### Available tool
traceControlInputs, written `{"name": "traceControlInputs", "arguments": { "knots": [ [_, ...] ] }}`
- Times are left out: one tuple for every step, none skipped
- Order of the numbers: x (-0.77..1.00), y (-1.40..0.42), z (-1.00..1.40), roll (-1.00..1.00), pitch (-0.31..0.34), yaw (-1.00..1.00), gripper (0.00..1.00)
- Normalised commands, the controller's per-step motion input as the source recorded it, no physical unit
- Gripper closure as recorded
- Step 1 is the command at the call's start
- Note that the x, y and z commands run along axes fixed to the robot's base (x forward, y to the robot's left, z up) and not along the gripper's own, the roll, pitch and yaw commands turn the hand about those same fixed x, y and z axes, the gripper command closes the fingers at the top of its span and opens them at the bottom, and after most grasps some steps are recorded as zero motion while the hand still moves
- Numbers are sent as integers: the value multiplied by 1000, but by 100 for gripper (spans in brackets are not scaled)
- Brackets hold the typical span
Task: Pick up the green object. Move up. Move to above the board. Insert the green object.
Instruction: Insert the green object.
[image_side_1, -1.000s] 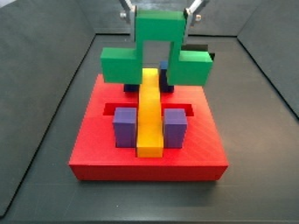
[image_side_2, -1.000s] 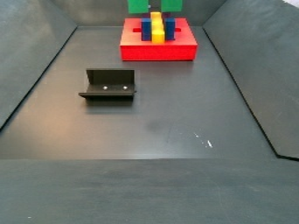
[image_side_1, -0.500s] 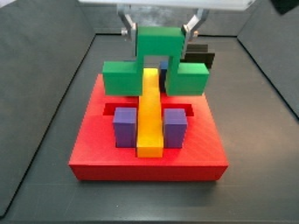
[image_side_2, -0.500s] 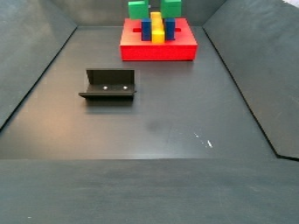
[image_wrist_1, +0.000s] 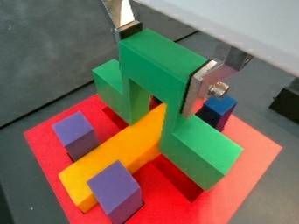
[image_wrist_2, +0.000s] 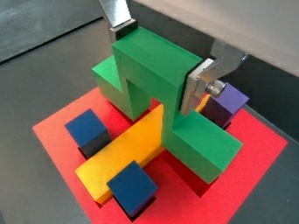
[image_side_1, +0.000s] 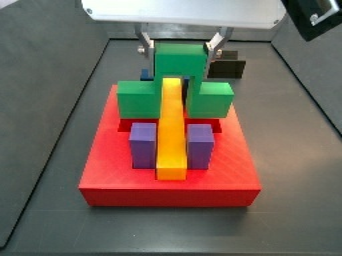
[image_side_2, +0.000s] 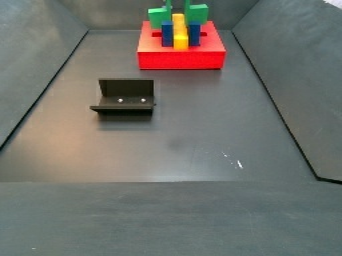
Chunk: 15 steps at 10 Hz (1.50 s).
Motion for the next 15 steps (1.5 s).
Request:
{"name": "traceControlInputs", "arguments": {
  "knots": [
    [0,-26,-200,0,-26,103,100],
    [54,-77,-103,44,0,0,100],
    [229,-83,0,93,26,-49,100],
    [220,-37,0,107,63,-111,100],
    [149,-31,0,123,90,-151,100],
    [114,-26,0,124,74,-163,100],
    [43,0,0,130,77,-191,100],
    [-3,0,0,113,76,-277,100],
    [0,-3,17,97,64,-223,100],
    [0,-51,0,84,29,-163,100],
    [-120,-17,0,66,0,-131,100],
    [-240,0,14,6,0,-149,100],
    [-191,0,23,0,-3,-120,100],
    [-114,0,0,0,0,-106,100],
    [0,0,0,0,0,-9,100]
  ]
}}
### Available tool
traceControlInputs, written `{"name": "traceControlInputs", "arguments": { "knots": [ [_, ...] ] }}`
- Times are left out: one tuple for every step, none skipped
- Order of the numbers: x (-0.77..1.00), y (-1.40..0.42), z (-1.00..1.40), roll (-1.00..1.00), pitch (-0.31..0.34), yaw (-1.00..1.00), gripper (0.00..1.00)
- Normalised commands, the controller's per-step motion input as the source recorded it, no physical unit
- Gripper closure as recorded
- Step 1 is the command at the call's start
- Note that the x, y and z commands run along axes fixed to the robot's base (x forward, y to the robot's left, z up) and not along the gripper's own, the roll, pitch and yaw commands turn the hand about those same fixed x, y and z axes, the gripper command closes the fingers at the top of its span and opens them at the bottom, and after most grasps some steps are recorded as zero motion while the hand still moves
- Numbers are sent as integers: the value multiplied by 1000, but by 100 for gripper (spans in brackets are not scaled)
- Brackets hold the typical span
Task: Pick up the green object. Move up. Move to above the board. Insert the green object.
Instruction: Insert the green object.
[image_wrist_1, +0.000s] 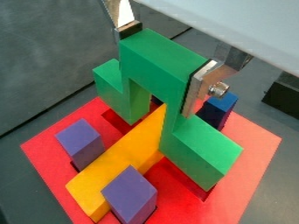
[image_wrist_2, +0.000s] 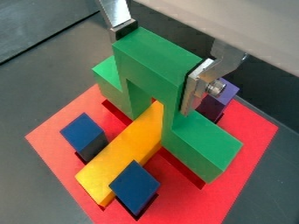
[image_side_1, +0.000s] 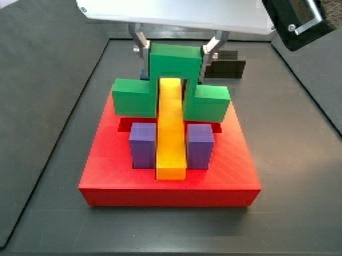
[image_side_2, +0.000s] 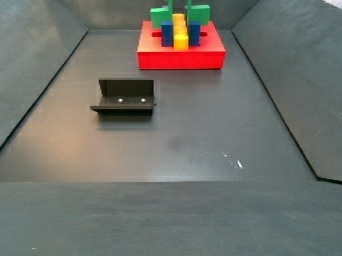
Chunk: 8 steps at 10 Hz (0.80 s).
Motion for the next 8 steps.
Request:
{"name": "traceControlInputs", "arguments": {
  "knots": [
    [3,-6,-49,34,0,0,100],
    [83,-14,-140,49,0,23,100],
    [71,-9,-231,50,-34,40,100],
    [37,0,-274,40,-60,40,100],
    [0,-3,-306,36,-84,34,100],
    [0,-20,-263,46,-77,26,100],
    [74,-20,-134,57,-20,17,100],
    [206,-43,-46,49,0,0,100]
  ]
}}
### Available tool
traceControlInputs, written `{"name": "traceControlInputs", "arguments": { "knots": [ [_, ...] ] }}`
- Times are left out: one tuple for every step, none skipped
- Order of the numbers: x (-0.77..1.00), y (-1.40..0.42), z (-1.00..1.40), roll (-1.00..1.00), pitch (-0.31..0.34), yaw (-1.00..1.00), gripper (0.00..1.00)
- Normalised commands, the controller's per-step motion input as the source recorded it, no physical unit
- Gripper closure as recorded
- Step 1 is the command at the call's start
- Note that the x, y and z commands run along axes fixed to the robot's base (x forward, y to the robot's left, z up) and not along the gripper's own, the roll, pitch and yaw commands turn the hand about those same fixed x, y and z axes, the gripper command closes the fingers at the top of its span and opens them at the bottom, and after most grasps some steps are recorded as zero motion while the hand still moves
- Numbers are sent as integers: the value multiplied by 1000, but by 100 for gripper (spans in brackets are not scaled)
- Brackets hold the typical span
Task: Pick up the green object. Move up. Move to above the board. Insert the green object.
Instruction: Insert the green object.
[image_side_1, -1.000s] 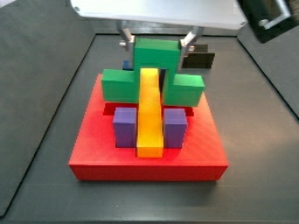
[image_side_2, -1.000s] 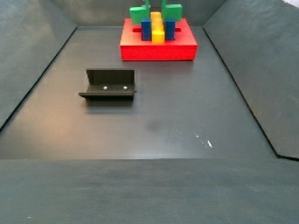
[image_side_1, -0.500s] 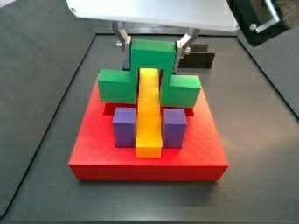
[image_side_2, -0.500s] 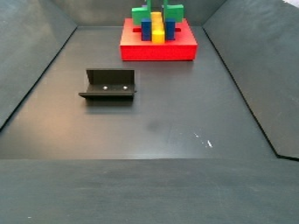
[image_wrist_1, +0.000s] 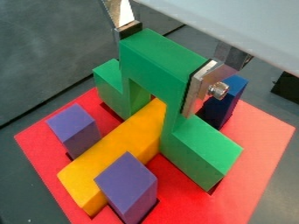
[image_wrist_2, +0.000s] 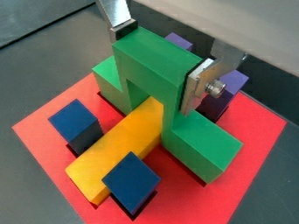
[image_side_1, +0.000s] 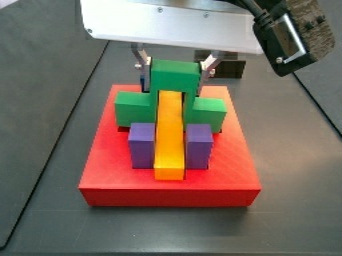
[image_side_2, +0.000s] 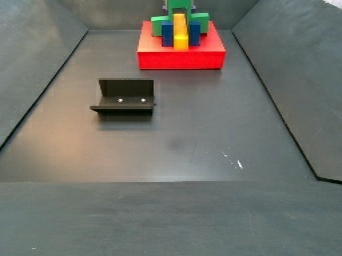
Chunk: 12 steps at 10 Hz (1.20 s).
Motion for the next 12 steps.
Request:
{"name": "traceControlInputs", "arguments": {
  "knots": [
    [223,-26,-60,46,0,0,100],
    [226,0,-37,46,0,0,100],
    [243,0,0,53,0,0,100],
    [149,0,-20,86,0,0,100],
    [0,74,-51,116,0,-71,100],
    [-166,131,-6,94,0,-177,100],
    [-274,149,0,57,0,-231,100],
    [-229,0,0,10,-14,-194,100],
    [-131,-89,-54,0,-79,0,100],
    [0,-160,-23,10,-50,0,100],
    [189,-146,-29,74,0,0,100],
    [206,-106,-74,96,0,0,100]
  ]
}}
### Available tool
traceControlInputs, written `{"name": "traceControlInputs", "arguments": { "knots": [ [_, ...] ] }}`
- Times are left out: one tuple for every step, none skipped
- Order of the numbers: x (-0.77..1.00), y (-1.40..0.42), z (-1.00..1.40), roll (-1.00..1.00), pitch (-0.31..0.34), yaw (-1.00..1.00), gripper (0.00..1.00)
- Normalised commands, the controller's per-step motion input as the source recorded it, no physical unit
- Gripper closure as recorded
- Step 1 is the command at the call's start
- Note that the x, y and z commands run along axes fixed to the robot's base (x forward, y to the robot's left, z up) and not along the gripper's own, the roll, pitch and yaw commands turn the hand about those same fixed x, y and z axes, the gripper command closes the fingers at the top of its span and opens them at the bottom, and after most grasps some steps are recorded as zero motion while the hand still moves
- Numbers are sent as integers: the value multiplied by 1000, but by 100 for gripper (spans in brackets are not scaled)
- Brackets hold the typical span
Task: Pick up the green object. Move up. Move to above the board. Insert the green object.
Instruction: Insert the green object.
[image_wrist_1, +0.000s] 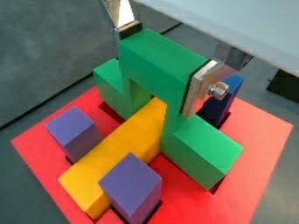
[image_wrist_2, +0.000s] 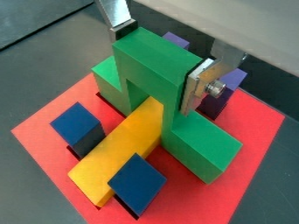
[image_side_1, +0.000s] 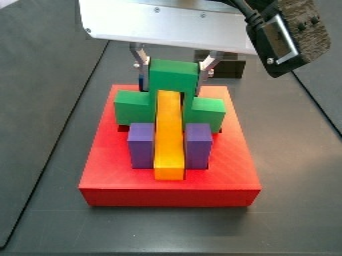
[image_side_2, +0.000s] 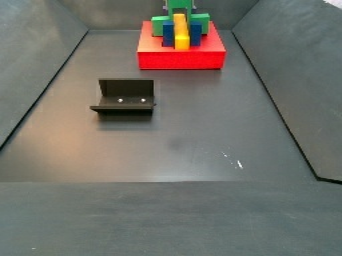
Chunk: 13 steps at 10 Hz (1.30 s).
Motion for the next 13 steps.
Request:
{"name": "traceControlInputs", "arguments": {
  "knots": [
    [134,0,-97,83,0,0,100],
    [100,0,-114,64,0,0,100],
    [91,0,-134,54,0,0,100],
    [43,0,-191,33,-33,0,100],
    [0,0,-411,30,-141,0,100],
    [0,0,-429,0,-154,0,100],
    [34,-3,-480,0,-149,0,100],
    [189,-29,-300,0,-47,0,100],
    [340,-197,-83,86,30,43,100],
    [317,-149,-151,103,21,89,100],
    [291,-43,-206,50,0,97,100],
    [231,-14,-234,37,0,83,100],
    [149,-11,-494,30,-83,40,100]
  ]
}}
